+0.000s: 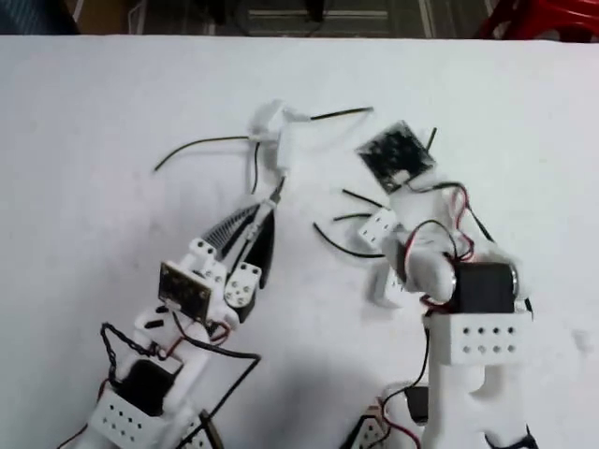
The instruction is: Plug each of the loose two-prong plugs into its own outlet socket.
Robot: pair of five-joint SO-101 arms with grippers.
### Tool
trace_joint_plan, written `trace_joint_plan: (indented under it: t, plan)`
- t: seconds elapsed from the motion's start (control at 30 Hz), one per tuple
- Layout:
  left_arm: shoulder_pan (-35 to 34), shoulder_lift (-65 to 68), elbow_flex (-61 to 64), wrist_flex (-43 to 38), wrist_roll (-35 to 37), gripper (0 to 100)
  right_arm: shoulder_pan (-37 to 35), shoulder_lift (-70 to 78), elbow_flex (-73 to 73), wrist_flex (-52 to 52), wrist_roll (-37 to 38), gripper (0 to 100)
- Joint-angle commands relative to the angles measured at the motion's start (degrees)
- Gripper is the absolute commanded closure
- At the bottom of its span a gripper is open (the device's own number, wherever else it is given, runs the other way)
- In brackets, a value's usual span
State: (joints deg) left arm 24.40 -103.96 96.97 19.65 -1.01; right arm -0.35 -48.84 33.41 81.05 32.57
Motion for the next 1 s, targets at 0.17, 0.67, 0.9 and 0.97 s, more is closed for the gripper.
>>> trace_joint_plan:
  t: [0.17, 0.67, 0.9, 0.97]
  plan:
    - [-4.9, -0.2, -10.5, 11.6, 0.4, 98, 9.0, -0.9, 18.0, -2.2, -6.0, 97.5]
    - [-7.6, 52.8, -38.9, 16.5, 6.2, 98, 9.2, -1.0, 34.9, -19.9, -6.8, 97.4]
    - [-7.6, 72.0, -56.8, 30.9, 11.8, 97, 9.1, -1.0, 43.1, -30.2, -6.8, 97.8]
    - [-7.6, 73.7, -59.3, 34.3, 17.8, 97, 9.1, -1.0, 43.1, -30.2, -6.8, 97.8]
